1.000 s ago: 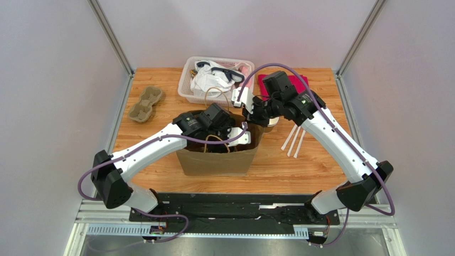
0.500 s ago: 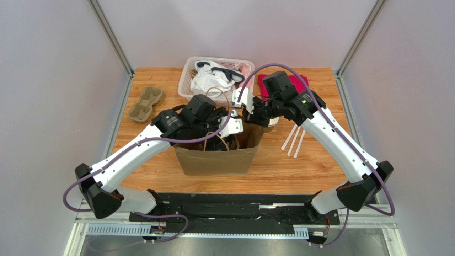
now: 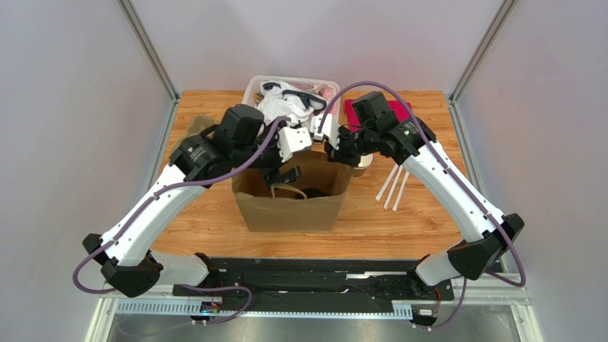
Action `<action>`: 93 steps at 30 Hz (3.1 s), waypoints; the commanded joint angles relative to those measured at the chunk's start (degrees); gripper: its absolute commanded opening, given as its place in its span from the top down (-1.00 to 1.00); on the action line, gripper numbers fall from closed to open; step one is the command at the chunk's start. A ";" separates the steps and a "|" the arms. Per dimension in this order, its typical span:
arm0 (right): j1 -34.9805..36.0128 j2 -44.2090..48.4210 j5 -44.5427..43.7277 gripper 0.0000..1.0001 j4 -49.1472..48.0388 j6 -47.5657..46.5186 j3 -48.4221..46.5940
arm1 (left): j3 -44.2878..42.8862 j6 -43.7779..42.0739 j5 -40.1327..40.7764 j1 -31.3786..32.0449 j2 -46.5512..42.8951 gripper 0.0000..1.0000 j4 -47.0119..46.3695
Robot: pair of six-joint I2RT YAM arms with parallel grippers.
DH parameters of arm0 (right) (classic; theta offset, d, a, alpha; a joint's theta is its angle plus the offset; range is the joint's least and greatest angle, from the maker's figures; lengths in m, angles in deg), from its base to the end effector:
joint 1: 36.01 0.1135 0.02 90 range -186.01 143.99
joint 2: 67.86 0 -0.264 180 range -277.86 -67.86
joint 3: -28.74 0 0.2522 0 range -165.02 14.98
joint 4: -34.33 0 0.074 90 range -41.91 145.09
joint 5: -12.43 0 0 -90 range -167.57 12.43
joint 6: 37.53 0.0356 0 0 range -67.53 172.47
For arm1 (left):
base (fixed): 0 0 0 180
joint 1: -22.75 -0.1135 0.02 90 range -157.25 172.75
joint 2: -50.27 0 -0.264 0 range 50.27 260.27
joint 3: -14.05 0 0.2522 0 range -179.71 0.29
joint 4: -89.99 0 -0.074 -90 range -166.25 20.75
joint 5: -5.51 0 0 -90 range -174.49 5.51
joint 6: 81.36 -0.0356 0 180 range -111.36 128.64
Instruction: Pack the takeout coffee
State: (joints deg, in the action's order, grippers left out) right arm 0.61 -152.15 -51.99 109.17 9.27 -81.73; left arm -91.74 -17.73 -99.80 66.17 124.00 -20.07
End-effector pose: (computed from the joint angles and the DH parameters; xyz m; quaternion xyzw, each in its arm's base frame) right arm 0.2237 0.1854 0.4078 -0.6453 0.6497 0.1870 0.3555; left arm 0.1717 -0.1754 0.4343 0.5573 0.6968 -0.1829 0.4128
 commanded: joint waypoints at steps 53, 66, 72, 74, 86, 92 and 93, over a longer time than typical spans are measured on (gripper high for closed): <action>16.46 18.47 -15.12 1.00 -5.28 1.53 11.74 | 19.35 26.11 3.97 -25.49 -15.20 -0.98 -17.25; 11.29 8.88 -20.23 0.09 -2.37 10.68 3.56 | 17.59 26.02 3.54 -29.62 -10.19 -0.98 -15.14; 10.40 7.92 -19.34 -0.40 -1.93 15.33 -2.07 | 17.50 26.72 3.53 -30.06 -10.01 -0.98 -15.58; 9.79 7.30 -19.34 -0.52 -1.75 18.57 -6.11 | 17.41 26.55 3.71 -30.15 -9.84 -0.98 -15.66; -17.18 4.48 -19.87 -0.62 1.67 44.24 -8.10 | 15.92 29.44 3.36 -35.32 -6.59 -0.98 -16.02; -34.14 3.17 -20.31 -0.60 1.15 48.47 5.02 | 17.14 31.55 0.72 -39.99 -6.15 -0.98 -17.33; -37.38 2.30 -20.57 -0.61 0.45 48.47 7.12 | 17.58 31.82 0.72 -40.08 -6.23 -0.98 -17.60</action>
State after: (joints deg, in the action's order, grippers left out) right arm -28.63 -148.24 -71.46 109.37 52.70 -79.78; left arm -73.90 11.43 -97.04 27.42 118.26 -35.37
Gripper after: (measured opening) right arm 0.802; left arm 0.990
